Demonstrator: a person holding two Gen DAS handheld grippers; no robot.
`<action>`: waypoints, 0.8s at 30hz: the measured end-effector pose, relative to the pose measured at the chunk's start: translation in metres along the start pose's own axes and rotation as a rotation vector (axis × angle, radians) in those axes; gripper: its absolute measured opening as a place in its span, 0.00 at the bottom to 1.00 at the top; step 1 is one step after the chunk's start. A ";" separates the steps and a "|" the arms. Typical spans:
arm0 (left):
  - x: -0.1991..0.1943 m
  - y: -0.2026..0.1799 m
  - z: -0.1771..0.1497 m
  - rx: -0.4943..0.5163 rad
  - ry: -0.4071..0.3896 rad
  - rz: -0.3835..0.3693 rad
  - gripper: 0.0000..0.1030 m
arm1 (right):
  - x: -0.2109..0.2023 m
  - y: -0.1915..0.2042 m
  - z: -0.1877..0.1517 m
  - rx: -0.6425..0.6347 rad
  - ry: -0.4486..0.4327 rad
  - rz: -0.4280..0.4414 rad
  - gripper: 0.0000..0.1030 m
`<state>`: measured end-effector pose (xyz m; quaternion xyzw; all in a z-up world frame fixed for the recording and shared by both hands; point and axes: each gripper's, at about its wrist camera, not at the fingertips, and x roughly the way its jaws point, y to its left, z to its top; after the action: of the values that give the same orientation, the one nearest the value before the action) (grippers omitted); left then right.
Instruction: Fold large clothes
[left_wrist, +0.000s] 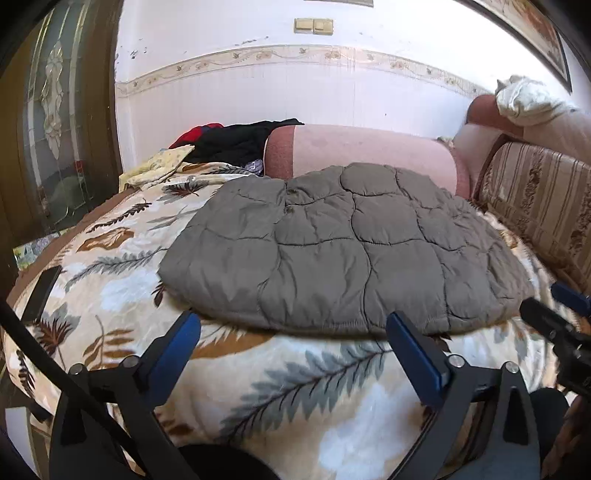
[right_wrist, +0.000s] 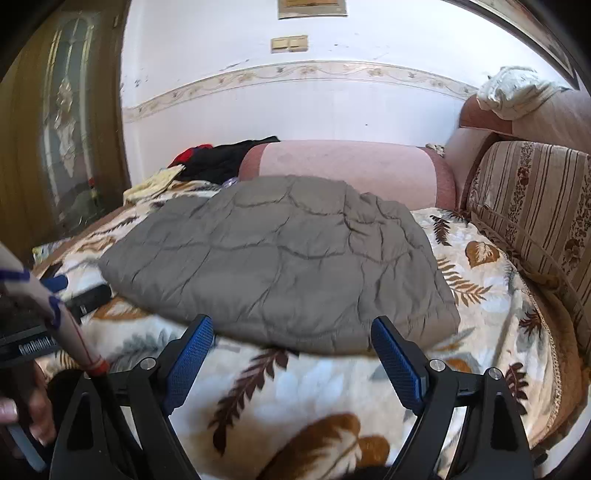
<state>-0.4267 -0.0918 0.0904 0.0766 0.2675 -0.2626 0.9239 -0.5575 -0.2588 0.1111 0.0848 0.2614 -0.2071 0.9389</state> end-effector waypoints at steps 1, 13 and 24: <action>0.008 -0.006 0.000 0.015 0.011 0.005 0.98 | 0.003 -0.001 0.001 0.003 -0.001 -0.003 0.88; 0.079 -0.009 -0.015 0.042 0.232 0.093 0.98 | 0.056 -0.001 -0.017 0.026 0.118 -0.046 0.89; 0.110 0.002 -0.012 0.003 0.300 0.065 0.98 | 0.092 -0.008 -0.017 0.091 0.176 -0.068 0.90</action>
<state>-0.3522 -0.1353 0.0215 0.1251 0.3993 -0.2185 0.8816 -0.4976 -0.2927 0.0479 0.1363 0.3359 -0.2423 0.8999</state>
